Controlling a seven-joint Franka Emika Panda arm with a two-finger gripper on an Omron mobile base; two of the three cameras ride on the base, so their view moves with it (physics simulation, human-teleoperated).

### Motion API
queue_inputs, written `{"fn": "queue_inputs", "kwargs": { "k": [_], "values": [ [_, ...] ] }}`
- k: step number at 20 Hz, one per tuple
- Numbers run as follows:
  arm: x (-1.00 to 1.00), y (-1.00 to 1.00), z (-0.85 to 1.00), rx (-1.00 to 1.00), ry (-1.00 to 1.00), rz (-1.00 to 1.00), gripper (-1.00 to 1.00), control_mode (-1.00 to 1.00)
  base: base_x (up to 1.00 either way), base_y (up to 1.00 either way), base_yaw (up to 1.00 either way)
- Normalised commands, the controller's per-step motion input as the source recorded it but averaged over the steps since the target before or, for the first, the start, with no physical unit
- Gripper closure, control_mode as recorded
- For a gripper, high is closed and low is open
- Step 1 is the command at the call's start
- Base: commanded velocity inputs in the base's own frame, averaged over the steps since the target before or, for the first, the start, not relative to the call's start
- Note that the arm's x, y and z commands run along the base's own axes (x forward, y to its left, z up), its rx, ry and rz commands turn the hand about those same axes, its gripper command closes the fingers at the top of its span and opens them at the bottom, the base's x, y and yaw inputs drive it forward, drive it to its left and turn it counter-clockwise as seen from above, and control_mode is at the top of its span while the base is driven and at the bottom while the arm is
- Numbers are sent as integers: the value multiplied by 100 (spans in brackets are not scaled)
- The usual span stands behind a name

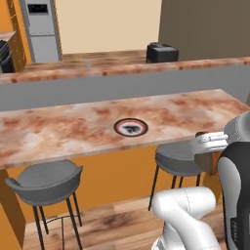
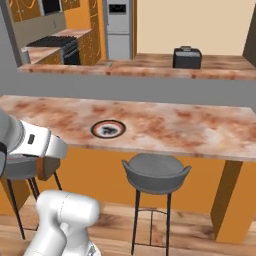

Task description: Start the toaster. Once the lever pops up, take the bread to the plate on the dining counter.

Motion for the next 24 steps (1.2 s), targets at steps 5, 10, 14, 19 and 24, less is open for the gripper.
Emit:
{"fn": "queue_inputs", "kwargs": {
  "k": [5,10,14,19,24],
  "values": [
    [0,0,0,0,0,0,100,100,53,3,0],
    [0,0,0,0,0,0,100,100,37,3,5],
    [0,0,0,0,0,0,100,100,32,20,6],
    [0,0,0,0,0,0,100,100,30,33,5],
    [0,0,0,0,0,0,100,100,37,27,4]
  ]
}}
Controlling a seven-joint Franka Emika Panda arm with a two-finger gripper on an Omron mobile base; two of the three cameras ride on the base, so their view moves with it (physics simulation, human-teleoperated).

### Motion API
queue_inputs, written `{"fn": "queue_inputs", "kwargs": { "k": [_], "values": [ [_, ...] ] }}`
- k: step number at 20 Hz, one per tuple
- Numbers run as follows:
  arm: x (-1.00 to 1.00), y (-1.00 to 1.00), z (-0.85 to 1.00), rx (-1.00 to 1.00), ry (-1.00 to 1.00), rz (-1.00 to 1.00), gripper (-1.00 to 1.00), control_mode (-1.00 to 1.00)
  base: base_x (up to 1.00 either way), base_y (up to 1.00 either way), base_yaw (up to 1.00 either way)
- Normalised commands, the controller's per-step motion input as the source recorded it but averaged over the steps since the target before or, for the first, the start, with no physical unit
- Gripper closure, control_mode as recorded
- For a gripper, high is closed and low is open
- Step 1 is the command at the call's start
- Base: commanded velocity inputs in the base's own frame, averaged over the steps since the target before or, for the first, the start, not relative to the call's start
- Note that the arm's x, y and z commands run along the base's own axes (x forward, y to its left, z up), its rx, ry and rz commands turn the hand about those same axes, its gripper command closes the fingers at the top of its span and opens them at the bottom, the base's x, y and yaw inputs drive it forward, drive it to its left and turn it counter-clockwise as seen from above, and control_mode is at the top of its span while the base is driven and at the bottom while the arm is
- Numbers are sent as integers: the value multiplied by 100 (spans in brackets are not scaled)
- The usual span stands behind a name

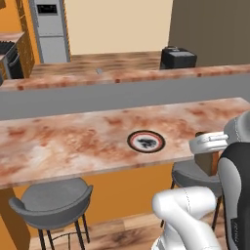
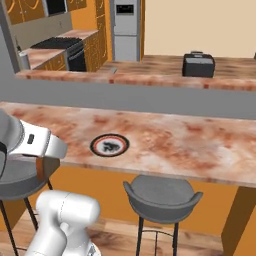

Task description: Start the toaster. Once the lever pops up, take the bread to the plate on the dining counter.

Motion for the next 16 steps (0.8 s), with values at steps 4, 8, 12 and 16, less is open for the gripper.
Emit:
{"fn": "queue_inputs", "kwargs": {
  "k": [4,8,12,16],
  "values": [
    [0,0,0,0,0,0,100,100,46,20,0],
    [0,0,0,0,0,0,100,100,41,6,0],
    [0,0,0,0,0,0,100,100,30,0,0],
    [0,0,0,0,0,0,100,100,28,0,0]
  ]
}}
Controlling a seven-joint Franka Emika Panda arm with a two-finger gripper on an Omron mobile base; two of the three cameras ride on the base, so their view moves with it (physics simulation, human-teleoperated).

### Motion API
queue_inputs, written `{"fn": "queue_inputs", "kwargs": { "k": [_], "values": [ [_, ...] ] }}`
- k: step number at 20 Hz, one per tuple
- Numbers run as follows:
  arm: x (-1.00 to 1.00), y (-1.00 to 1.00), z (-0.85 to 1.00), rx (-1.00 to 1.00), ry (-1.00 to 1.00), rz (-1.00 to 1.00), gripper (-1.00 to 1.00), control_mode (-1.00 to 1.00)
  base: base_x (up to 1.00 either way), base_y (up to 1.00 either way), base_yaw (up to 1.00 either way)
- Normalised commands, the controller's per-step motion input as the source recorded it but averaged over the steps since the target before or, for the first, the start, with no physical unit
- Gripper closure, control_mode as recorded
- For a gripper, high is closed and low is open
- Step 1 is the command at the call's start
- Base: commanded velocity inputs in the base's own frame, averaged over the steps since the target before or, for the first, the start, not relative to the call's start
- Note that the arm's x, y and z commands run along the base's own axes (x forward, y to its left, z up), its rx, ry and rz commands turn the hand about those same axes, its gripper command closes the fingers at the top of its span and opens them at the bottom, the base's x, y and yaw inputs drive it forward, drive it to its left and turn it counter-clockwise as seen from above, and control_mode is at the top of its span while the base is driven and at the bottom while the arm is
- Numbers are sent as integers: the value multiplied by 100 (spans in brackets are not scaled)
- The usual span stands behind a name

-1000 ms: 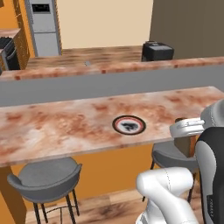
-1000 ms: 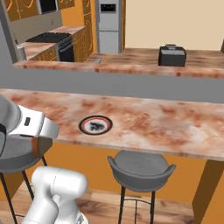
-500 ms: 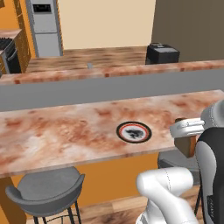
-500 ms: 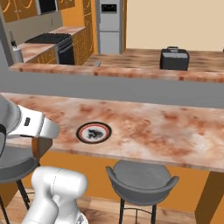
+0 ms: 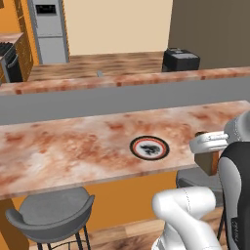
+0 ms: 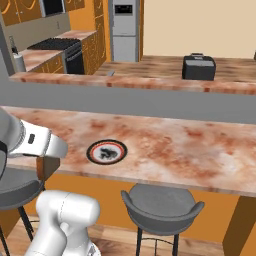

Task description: Start the toaster. Once the lever pops up, take the bread to the plate on the dining counter.

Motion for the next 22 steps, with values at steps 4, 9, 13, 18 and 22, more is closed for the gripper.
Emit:
{"fn": "queue_inputs", "kwargs": {
  "k": [4,9,13,18,22],
  "values": [
    [41,0,0,2,0,0,100,-100,10,0,0],
    [66,0,0,5,0,0,100,-100,0,0,0],
    [64,0,0,7,0,0,100,-100,0,0,0],
    [52,0,0,8,2,2,100,-100,0,0,0],
    [44,-2,-5,6,2,3,100,-100,0,0,0]
  ]
}}
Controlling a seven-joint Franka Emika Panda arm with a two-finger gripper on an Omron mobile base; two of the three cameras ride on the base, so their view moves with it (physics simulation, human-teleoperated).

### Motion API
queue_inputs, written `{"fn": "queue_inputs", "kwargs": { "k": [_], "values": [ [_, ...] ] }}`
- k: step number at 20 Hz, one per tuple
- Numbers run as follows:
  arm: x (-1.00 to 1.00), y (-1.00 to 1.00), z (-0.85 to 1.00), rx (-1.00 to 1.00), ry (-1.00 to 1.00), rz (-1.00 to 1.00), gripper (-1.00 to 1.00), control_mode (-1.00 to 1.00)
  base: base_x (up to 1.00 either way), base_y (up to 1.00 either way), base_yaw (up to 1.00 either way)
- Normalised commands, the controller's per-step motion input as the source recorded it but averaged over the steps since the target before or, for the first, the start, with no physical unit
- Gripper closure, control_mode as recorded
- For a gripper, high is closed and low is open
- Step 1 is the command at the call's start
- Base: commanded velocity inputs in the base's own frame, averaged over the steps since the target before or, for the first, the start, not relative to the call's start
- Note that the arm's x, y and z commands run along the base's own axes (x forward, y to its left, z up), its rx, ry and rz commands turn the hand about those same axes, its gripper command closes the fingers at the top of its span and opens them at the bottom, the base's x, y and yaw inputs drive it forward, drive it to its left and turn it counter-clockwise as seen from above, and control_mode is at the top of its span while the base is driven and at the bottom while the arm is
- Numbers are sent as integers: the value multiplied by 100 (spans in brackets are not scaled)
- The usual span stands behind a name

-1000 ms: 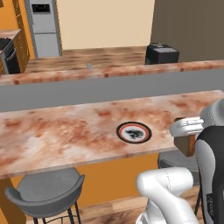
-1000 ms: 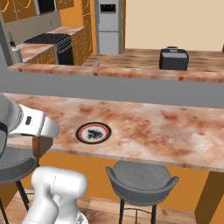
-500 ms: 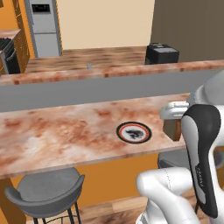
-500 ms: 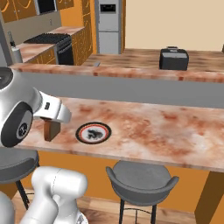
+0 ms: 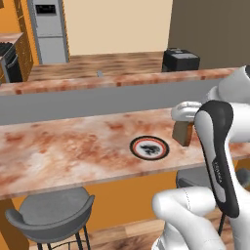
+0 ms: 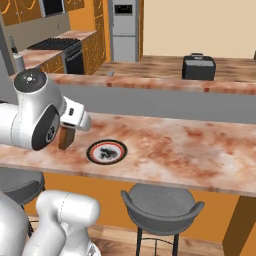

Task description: Start the toaster. Once the lever pops up, take the bread to the plate on the dining counter.

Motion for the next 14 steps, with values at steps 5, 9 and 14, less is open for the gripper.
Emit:
{"fn": "queue_inputs", "kwargs": {
  "k": [5,9,14],
  "values": [
    [37,0,-16,0,3,0,100,-100,0,0,0],
    [30,0,-16,0,5,1,100,-100,0,0,0],
    [20,-4,-16,3,5,3,100,-100,0,0,0]
  ]
}}
